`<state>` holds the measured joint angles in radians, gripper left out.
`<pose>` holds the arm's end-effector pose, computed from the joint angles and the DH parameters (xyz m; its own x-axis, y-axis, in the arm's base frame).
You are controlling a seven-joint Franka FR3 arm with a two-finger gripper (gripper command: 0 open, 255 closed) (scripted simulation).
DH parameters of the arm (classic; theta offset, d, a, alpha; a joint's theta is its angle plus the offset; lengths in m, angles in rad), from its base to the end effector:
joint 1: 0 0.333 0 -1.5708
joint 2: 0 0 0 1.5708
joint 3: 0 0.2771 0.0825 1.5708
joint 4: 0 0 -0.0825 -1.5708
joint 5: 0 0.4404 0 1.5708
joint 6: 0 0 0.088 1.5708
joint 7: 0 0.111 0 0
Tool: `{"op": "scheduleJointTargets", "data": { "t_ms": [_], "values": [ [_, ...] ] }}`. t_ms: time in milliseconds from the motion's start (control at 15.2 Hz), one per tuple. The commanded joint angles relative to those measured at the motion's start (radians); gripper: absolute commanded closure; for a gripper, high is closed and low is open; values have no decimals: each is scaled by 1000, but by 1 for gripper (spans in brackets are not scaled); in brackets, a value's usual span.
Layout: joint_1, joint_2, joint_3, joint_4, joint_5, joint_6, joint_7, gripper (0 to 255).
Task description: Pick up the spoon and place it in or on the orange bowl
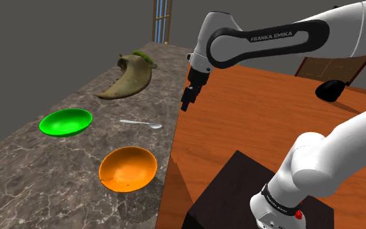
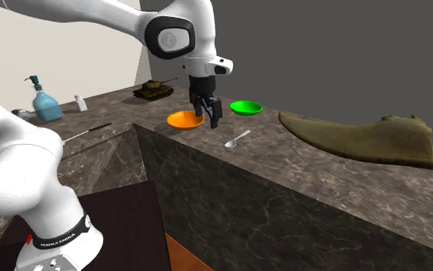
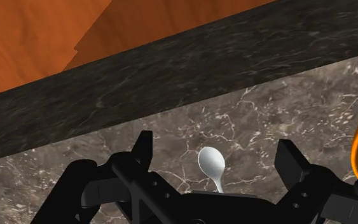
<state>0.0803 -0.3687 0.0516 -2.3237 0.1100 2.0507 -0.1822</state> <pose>0.5094 0.0740 0.4305 0.9604 0.2574 0.1070 0.2651 -0.9620 -0.0650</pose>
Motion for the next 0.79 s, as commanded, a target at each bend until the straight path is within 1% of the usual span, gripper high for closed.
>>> {"op": "scheduleJointTargets", "data": {
  "t_ms": [0,396,726],
  "values": [
    [10,66,7,28,12,51,-6,0],
    [33,277,21,138,43,185,-41,0],
    [49,456,36,265,63,264,-69,0]
  ]
}}
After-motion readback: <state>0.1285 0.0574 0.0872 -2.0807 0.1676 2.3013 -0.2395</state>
